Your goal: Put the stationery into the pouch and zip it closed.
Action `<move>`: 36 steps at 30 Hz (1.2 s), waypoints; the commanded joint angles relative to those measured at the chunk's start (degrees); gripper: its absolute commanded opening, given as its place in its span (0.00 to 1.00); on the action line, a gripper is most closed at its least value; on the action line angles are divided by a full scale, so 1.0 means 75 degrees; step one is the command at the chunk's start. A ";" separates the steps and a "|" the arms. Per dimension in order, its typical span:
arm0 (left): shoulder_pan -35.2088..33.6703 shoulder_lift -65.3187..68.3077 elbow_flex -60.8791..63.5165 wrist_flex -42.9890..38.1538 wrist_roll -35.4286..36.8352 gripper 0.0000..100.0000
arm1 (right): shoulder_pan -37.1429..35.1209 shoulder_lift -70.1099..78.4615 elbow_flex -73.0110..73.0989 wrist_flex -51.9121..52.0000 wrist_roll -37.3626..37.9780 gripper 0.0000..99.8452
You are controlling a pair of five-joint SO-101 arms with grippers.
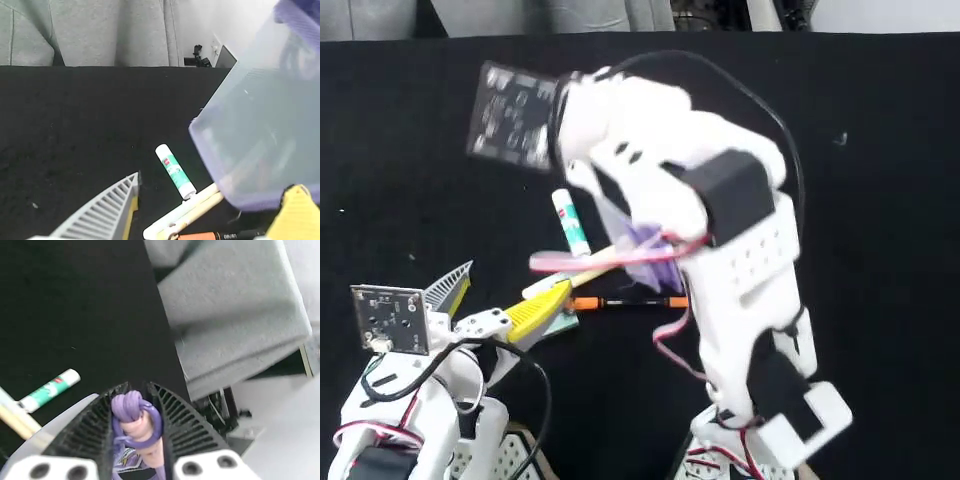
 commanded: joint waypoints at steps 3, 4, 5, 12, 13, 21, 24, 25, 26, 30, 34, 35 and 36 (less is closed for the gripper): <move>-0.0147 0.0023 0.0275 -0.0445 -0.0047 0.43 | -0.0504 -0.1073 -0.0123 0.0516 0.0070 0.01; -0.0147 0.0023 0.0264 -0.0445 -0.0047 0.43 | -0.0504 -0.1201 -0.0123 0.0598 0.0070 0.01; -0.0147 0.0023 0.0229 -0.0445 -0.0047 0.43 | -0.0504 -0.1319 -0.0123 0.0668 0.0094 0.01; -0.0147 0.0023 0.0205 -0.0492 -0.0070 0.43 | -0.1231 -0.2092 0.0064 0.1735 0.1301 0.01; -0.0147 0.0023 0.0135 -0.0563 -0.0141 0.43 | -0.1301 -0.2198 0.0264 0.1711 0.1348 0.01; -0.0147 0.0023 -0.0252 -0.0012 -0.1313 0.43 | -0.0703 -0.2374 0.1260 0.0985 0.1887 0.01; -0.0147 0.0023 -0.0217 -0.0047 -0.1325 0.43 | -0.0070 -0.2374 0.1600 0.0410 0.1887 0.01; -0.0147 0.0023 -0.0205 -0.0047 -0.1301 0.43 | 0.0152 -0.2374 0.1682 0.0246 0.1887 0.01; -0.0147 0.0023 -0.0205 -0.0047 -0.1301 0.43 | 0.0328 -0.2374 0.1717 0.0117 0.1887 0.01; -0.0147 0.0023 -0.0193 -0.0047 -0.1289 0.43 | 0.1114 -0.2374 0.1799 -0.0387 0.1829 0.01; -0.0147 0.0023 0.0018 -0.0070 -0.1289 0.43 | 0.2016 -0.2362 0.1788 -0.0891 0.1547 0.01; -0.0147 0.0023 0.0100 -0.0105 -0.1289 0.43 | 0.2192 -0.2350 0.1799 -0.0973 0.1500 0.01; -0.0147 0.0023 0.0229 -0.0258 -0.1289 0.43 | 0.2333 -0.2292 0.1788 -0.1032 0.1442 0.01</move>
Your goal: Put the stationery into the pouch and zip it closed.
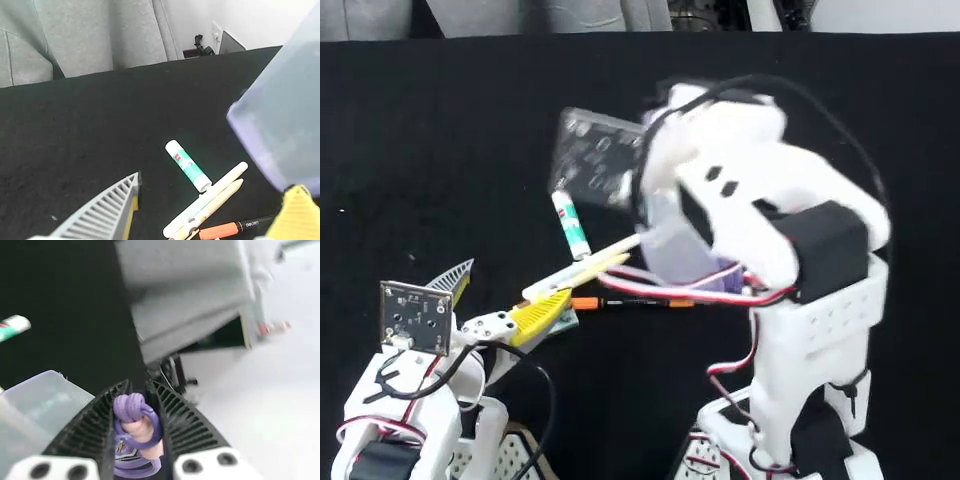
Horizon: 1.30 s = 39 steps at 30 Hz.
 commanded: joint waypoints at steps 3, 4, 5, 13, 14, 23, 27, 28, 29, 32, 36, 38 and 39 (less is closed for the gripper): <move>-0.0076 0.0023 0.0580 -0.0680 -0.0035 0.43 | 0.0903 0.0064 -0.0264 -0.0445 -0.0527 0.01; -0.0076 0.0023 0.0779 -0.0844 -0.0035 0.43 | 0.0903 0.0111 -0.0416 -0.0399 -0.0715 0.01; -0.0076 0.0023 0.0967 -0.1032 -0.0035 0.43 | 0.0903 0.0123 -0.0627 -0.0270 -0.1020 0.01; -0.0076 0.0023 0.1565 -0.1641 -0.0035 0.43 | 0.0621 0.0182 -0.3628 0.1805 -0.3552 0.01; -0.0076 0.0023 0.1565 -0.1641 -0.0035 0.43 | 0.0621 0.0182 -0.3745 0.1899 -0.3786 0.01; -0.0088 0.0023 0.1436 -0.1629 -0.0023 0.43 | 0.0633 0.0416 -0.1377 0.2262 -0.4314 0.01; -0.0088 0.0023 0.1436 -0.1629 -0.0023 0.43 | 0.0598 0.0111 0.0018 0.2239 -0.4243 0.01; -0.0088 0.0023 0.1436 -0.1629 -0.0023 0.43 | 0.0492 0.0029 0.0275 0.2239 -0.4243 0.01; -0.0088 0.0023 0.1436 -0.1629 -0.0023 0.43 | 0.0340 -0.0064 0.0522 0.2239 -0.4232 0.01; -0.0088 0.0023 0.1436 -0.1629 -0.0023 0.43 | -0.0176 -0.0334 0.1319 0.2251 -0.4009 0.01; -0.0088 0.0023 0.1412 -0.1618 -0.0023 0.43 | -0.0867 -0.0674 0.2116 0.2239 -0.4032 0.01; -0.0088 0.0023 0.0967 -0.1184 -0.0023 0.43 | -0.1102 -0.0873 0.2432 0.2251 -0.4044 0.01; -0.0076 0.0023 0.0580 -0.0821 -0.0023 0.43 | -0.1172 -0.0990 0.2585 0.2251 -0.4044 0.01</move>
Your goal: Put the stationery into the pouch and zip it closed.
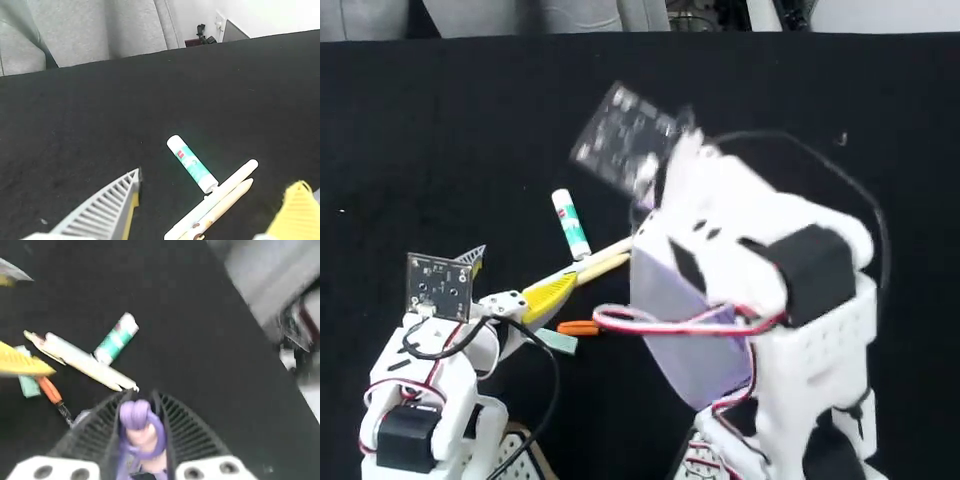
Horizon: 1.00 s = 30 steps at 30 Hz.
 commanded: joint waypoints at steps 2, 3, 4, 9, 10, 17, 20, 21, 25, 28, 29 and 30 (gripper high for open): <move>-0.0076 0.0012 -0.1858 0.1383 -0.0023 0.43 | -0.0551 -0.0533 0.1178 0.0211 0.0070 0.01; -0.0076 0.0012 -0.2268 0.1711 -0.0023 0.43 | -0.0656 -0.0709 0.1330 0.0211 0.0070 0.01; -0.0076 0.0012 -0.2620 0.1981 -0.0023 0.43 | -0.0785 -0.0885 0.1483 0.0211 0.0070 0.01; -0.0053 0.0012 -0.2960 0.2391 -0.0047 0.43 | -0.1582 -0.1670 0.2151 0.0223 0.0070 0.01; -0.0018 0.0012 -0.2831 0.2391 -0.0082 0.43 | -0.1758 -0.1823 0.2268 0.0223 0.0070 0.01; -0.0006 0.0012 -0.2608 0.2403 -0.0094 0.43 | -0.2661 -0.3007 0.2772 0.0234 0.0070 0.01; -0.0006 0.0012 -0.2608 0.2450 -0.0094 0.43 | -0.3095 -0.3499 0.3112 0.0234 0.0070 0.01; 0.0006 0.0012 -0.2608 0.2450 -0.0094 0.43 | -0.3153 -0.3616 0.3264 0.0234 0.0070 0.01; 0.0006 0.0012 -0.2608 0.2415 -0.0094 0.43 | -0.3177 -0.4050 0.3944 0.0234 0.0105 0.01; 0.0006 0.0012 -0.2714 0.2391 -0.0094 0.43 | -0.3177 -0.4355 0.4484 0.0246 0.0105 0.01; 0.0006 0.0012 -0.2807 0.2438 -0.0094 0.43 | -0.3177 -0.4460 0.4659 0.0246 0.0105 0.01; 0.0006 0.0012 -0.2854 0.2473 -0.0094 0.43 | -0.3177 -0.4566 0.4812 0.0246 0.0105 0.01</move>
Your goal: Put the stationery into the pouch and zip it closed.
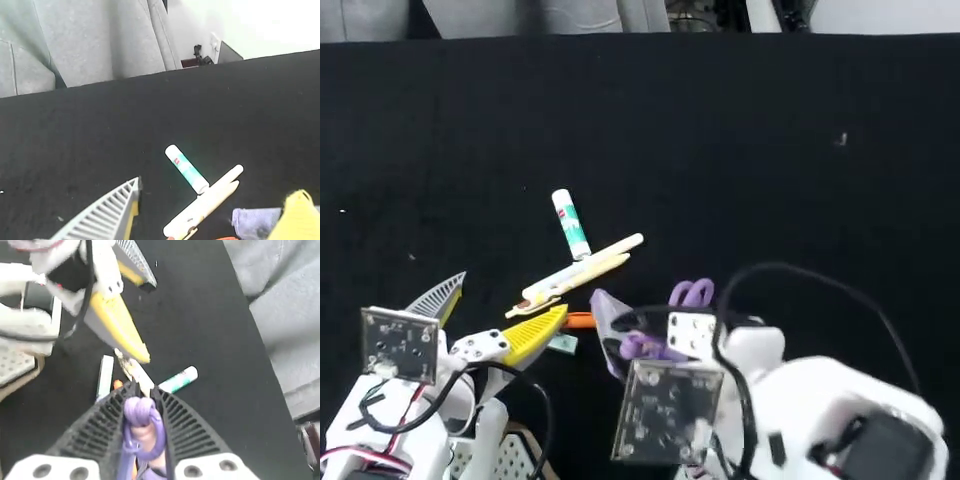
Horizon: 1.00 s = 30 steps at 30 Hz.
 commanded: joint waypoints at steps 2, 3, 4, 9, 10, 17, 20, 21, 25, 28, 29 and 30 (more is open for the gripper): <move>0.0018 0.0023 -0.0463 0.0223 -0.0047 0.43 | 0.0047 -0.0275 0.1577 0.0281 0.0129 0.01; 0.0018 0.0023 -0.0580 0.0316 -0.0047 0.43 | 0.0152 -0.0311 0.1623 0.0281 0.0141 0.01; 0.0029 0.0023 -0.0686 0.0399 -0.0047 0.43 | 0.0281 -0.0322 0.1623 0.0270 0.0199 0.01; 0.0522 0.0023 -0.1213 0.0809 -0.0105 0.43 | 0.1313 -0.0369 0.1635 0.0270 0.0821 0.01; 0.1002 0.0023 -0.1260 0.0985 -0.0258 0.43 | 0.1489 -0.0369 0.1647 0.0270 0.0926 0.01; 0.3979 0.0023 -0.1201 0.1301 -0.0750 0.43 | 0.1770 -0.0381 0.1776 0.0270 0.1055 0.01; 0.4144 0.0023 -0.1190 0.1196 -0.0774 0.43 | 0.1758 -0.0381 0.2104 0.0270 0.1055 0.01; 0.4144 0.0023 -0.1190 0.1196 -0.0774 0.43 | 0.1758 -0.0381 0.2198 0.0270 0.1055 0.01; 0.4155 0.0023 -0.1190 0.1207 -0.0785 0.43 | 0.1078 -0.0381 0.2409 0.0270 0.0879 0.01; 0.4214 0.0023 -0.1190 0.1196 -0.0785 0.43 | -0.0047 -0.0381 0.2374 0.0270 0.0340 0.01; 0.4214 0.0023 -0.1190 0.1196 -0.0785 0.43 | -0.0410 -0.0369 0.2374 0.0270 0.0188 0.01; 0.4214 0.0023 -0.1190 0.1207 -0.0785 0.43 | -0.0727 -0.0346 0.2374 0.0270 0.0023 0.01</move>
